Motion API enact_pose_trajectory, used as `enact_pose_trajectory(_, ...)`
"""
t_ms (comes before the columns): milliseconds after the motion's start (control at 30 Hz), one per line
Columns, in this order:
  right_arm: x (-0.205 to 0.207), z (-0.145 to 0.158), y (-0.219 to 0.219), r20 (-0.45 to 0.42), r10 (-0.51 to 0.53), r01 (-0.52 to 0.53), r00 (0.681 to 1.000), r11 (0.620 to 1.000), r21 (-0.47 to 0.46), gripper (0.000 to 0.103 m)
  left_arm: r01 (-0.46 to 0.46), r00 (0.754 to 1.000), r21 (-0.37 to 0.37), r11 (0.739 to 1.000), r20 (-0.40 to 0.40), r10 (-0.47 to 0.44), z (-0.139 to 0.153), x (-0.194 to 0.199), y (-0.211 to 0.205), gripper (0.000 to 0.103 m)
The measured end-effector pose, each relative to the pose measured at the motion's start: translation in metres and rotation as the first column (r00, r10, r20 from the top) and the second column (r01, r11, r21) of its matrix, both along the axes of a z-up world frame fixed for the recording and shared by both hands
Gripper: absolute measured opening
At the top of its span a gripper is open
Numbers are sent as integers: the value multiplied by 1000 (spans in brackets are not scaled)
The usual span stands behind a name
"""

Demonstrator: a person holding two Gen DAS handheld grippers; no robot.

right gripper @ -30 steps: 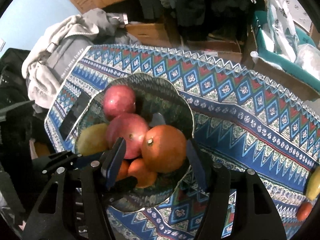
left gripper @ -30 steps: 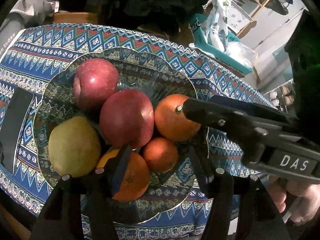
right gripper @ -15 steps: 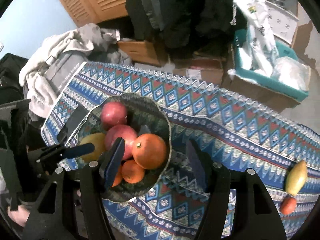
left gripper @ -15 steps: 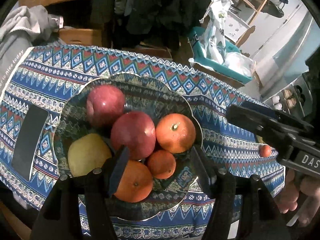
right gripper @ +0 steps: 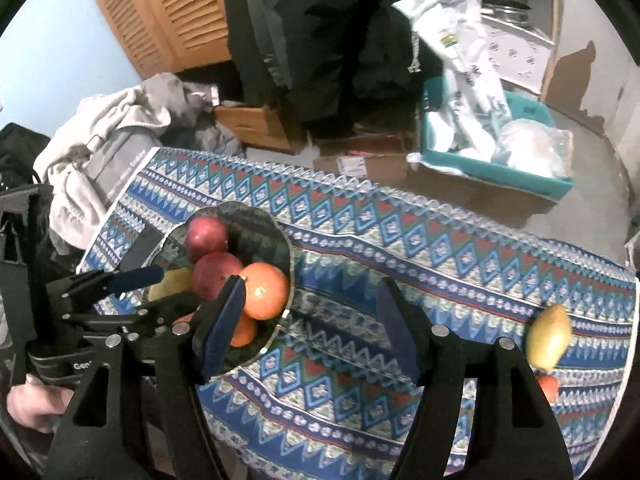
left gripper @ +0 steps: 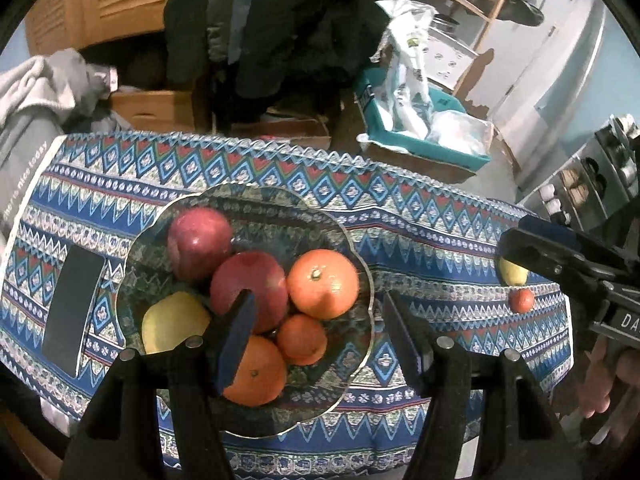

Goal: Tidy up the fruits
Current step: 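Withdraw both grippers from the bowl toward the remaining pear and small orange, then grasp the small orange with the right gripper while the left approaches the yellow pear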

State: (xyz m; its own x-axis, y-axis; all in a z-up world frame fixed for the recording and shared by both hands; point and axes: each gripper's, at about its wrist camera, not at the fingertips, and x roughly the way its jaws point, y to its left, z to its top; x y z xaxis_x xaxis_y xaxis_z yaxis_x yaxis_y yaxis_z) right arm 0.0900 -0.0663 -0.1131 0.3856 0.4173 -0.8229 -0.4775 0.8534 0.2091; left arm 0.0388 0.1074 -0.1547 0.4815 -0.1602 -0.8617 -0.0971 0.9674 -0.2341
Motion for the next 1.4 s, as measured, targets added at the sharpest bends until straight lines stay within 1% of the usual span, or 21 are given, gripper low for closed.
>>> enact_pose_trajectory(100, -3, 6, -13, 14, -13, 13, 1000, 1000, -2, 69, 26, 1000, 11, 1000, 16, -26, 8, 0, -12, 70)
enact_pose_trajectory(300, -10, 13, -41, 44, -42, 43, 998, 999, -21, 69, 60, 998, 22, 998, 32, -60, 19, 0, -31, 70)
enact_pose_trajectory(433, -15, 17, -60, 56, -59, 60, 997, 998, -18, 69, 82, 996, 25, 996, 37, -83, 27, 1, -46, 70)
enact_pose_trajectory(500, -17, 18, -70, 61, -71, 72, 996, 997, -15, 70, 96, 994, 30, 995, 45, -98, 32, 0, -54, 74)
enact_pose_trajectory(667, -21, 22, -93, 77, -102, 104, 992, 994, -16, 73, 132, 989, 52, 990, 62, -135, 40, 1, -75, 75)
enact_pose_trajectory(967, -27, 24, -135, 91, -169, 170, 981, 985, -10, 73, 188, 979, 65, 980, 64, -192, 47, 6, -108, 75)
enact_pose_trajectory(1067, -29, 24, -149, 93, -193, 195, 977, 981, -10, 73, 202, 976, 70, 977, 68, -206, 49, 8, -119, 79)
enact_pose_trajectory(1233, -28, 22, -180, 93, -252, 254, 963, 967, -9, 73, 233, 968, 85, 969, 72, -239, 52, 12, -140, 80)
enact_pose_trajectory(1400, -25, 13, -209, 71, -305, 307, 950, 951, -22, 73, 264, 961, 92, 960, 57, -269, 47, 18, -159, 80)
